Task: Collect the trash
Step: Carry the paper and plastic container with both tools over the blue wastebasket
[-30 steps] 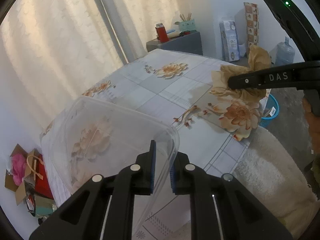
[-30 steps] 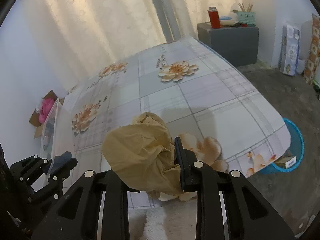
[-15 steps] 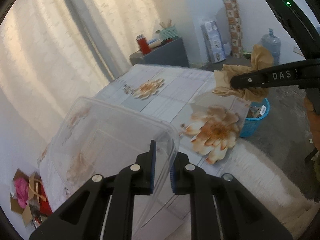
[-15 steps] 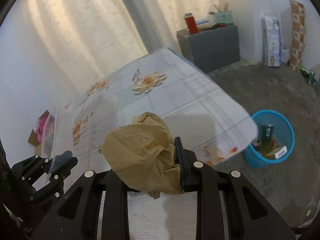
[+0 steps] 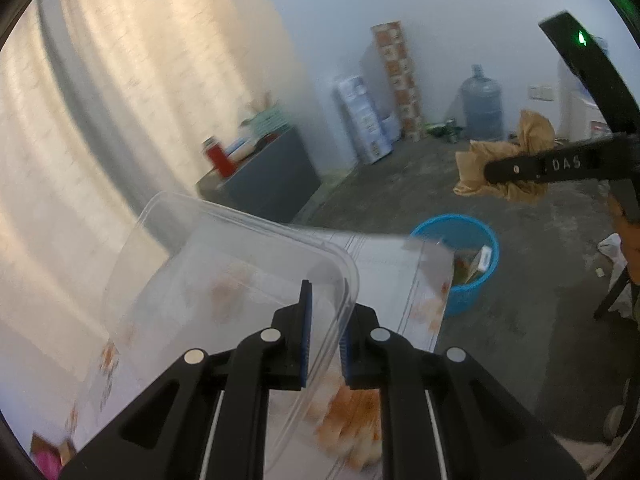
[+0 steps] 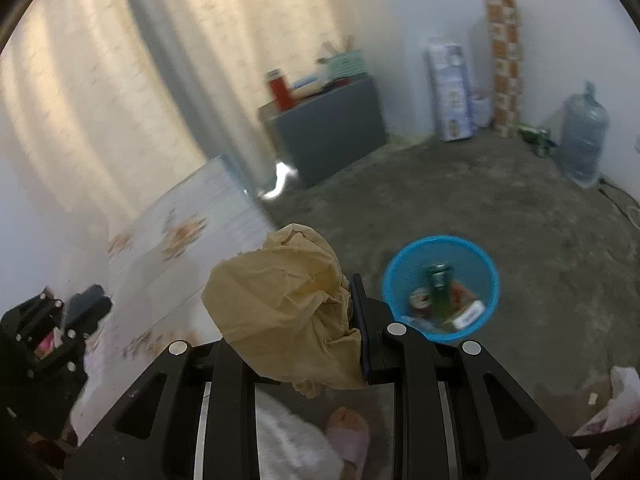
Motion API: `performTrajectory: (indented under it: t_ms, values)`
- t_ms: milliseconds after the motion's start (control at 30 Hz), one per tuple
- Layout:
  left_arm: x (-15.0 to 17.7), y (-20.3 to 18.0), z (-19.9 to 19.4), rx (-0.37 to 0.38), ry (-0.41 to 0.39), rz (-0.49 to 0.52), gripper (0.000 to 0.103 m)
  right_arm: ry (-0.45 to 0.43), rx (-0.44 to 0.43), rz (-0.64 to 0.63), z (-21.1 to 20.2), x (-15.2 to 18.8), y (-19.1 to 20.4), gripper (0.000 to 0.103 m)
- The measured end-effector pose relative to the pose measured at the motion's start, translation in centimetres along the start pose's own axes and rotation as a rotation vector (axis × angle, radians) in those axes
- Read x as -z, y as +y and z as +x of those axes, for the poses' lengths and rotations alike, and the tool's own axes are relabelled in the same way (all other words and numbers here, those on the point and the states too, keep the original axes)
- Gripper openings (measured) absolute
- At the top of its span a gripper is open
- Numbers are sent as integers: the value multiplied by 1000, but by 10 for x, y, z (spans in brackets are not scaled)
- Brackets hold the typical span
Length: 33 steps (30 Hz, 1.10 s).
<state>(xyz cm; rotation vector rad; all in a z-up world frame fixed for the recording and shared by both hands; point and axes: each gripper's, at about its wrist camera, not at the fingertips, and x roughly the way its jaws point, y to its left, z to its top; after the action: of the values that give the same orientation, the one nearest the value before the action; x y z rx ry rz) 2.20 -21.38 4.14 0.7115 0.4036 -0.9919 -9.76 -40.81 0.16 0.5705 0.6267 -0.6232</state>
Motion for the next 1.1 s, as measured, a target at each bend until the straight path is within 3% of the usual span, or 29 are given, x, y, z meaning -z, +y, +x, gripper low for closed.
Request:
performTrajectory:
  t_ms: [167,300,500,633,767,867,967,1100]
  values:
    - [-52,-19,33,102,-28,44,11,-4,62,67,10,-10,-47,23]
    - [-87,-39,70,225,9,45,11,22,92,133,29,-9,-83,23]
    - [-127,-78,149,399,162,28,11,80,108,230,64,1,-126,23]
    - [-144,-115,220,517,353,44,11,137,103,292,89,8,-155,23]
    - [-145,-150,290,533,521,41,11,186,104,338,116,9,-181,23]
    - [-143,-176,334,525,595,33,11,217,105,367,137,6,-196,23]
    - [-139,-197,371,565,683,-25,11,255,138,368,160,3,-207,24]
    - [-133,-221,408,555,742,-48,12,310,141,401,190,3,-224,24]
